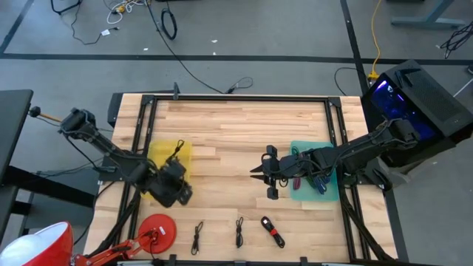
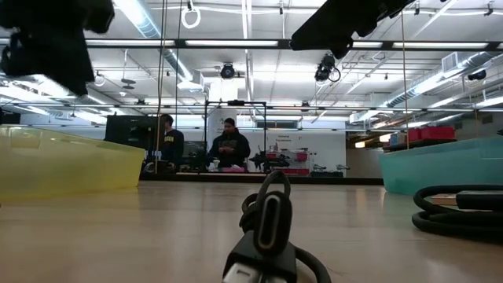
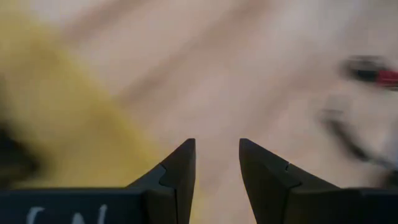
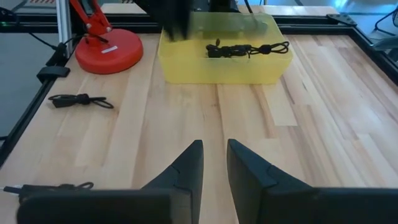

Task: Pick & Place USB Port
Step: Put the black charger cable into the yellow bin

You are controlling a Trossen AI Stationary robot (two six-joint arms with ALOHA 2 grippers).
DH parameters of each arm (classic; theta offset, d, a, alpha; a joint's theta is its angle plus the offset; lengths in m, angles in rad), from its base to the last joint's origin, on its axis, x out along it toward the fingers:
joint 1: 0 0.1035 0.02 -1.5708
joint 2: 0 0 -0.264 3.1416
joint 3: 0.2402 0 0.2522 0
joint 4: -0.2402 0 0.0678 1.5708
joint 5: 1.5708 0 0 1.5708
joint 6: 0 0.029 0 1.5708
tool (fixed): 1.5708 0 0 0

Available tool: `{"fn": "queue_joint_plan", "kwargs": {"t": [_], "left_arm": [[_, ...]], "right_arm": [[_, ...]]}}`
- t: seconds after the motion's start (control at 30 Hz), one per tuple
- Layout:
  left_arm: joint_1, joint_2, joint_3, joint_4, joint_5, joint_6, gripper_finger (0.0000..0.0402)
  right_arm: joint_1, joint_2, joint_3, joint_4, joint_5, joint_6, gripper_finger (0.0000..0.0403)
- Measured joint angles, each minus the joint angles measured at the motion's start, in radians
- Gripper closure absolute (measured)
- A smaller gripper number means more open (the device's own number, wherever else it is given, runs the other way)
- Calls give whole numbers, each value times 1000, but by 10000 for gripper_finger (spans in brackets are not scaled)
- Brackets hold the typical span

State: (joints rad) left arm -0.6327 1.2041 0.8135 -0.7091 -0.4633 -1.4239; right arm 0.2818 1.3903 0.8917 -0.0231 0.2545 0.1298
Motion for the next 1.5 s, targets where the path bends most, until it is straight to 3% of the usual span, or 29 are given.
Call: {"fn": "queue_joint_plan", "kwargs": {"t": [0.1,0.33,0.53,0.63,0.87,1.13,1.23,1.5], "left_arm": [[-47,16,1,165,8,-11,277],[-143,154,1,336,97,-136,312],[-195,291,4,732,94,-97,330],[-210,362,63,791,74,-76,331],[-235,566,337,718,99,-27,331],[-273,714,609,181,121,-213,331],[-281,729,623,38,168,-314,331],[-271,729,605,23,208,-353,331]], "right_arm": [[0,0,0,0,0,24,331],[6,0,0,-3,-28,99,331],[41,0,0,-6,-46,163,331],[74,0,0,-9,-46,193,331],[145,0,0,-10,-36,210,331],[169,0,0,-7,10,258,331],[178,0,0,-6,34,263,331],[187,0,0,5,52,280,331]]}}
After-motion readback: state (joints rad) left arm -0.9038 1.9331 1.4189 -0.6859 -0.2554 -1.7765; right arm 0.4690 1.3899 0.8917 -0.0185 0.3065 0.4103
